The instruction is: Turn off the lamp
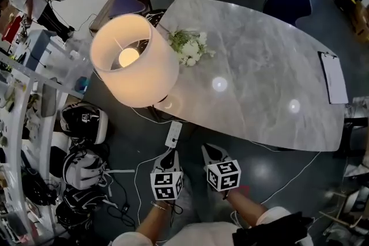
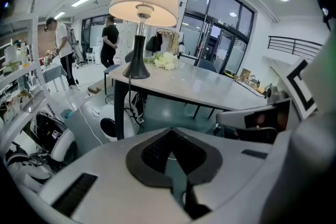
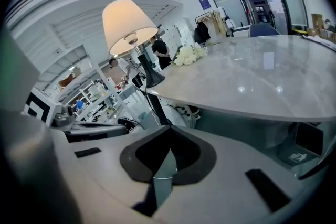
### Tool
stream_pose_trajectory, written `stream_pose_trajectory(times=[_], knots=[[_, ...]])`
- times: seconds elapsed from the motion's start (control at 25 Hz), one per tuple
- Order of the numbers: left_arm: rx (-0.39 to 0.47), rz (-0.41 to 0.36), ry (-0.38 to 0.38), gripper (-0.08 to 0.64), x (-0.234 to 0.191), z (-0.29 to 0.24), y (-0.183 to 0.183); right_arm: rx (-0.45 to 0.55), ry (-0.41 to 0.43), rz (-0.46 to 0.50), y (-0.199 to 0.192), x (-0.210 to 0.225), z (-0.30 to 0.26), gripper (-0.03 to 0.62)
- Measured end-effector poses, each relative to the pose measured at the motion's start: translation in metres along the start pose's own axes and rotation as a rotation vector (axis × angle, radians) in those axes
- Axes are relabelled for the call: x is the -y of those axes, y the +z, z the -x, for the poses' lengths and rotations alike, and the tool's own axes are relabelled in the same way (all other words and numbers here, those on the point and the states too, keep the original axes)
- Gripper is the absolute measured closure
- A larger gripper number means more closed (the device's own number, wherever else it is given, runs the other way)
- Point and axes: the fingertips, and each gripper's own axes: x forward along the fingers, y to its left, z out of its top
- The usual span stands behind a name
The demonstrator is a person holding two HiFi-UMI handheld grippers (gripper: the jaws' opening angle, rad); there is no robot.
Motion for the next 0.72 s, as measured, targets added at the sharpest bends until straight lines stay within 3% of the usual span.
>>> stream_pose_trajectory(times=[0.2, 0.56, 0.72], knots=[[-0.02, 0.036, 0.017, 0.563, -0.005, -0.042, -0.036, 0.009, 0.018, 0.035, -0.015, 0.017, -0.025, 0.594], [-0.034, 0.112, 0.063, 0.563, -0.011, -0.103, -0.117, -0.012, 0.019, 0.036, -0.087, 0.065, -0.063, 0.594], [-0.03, 0.09, 0.073, 0.563, -0.012, -0.126, -0.134, -0.02, 0.013, 0.035, -0.112, 0.083, -0.072, 0.594]])
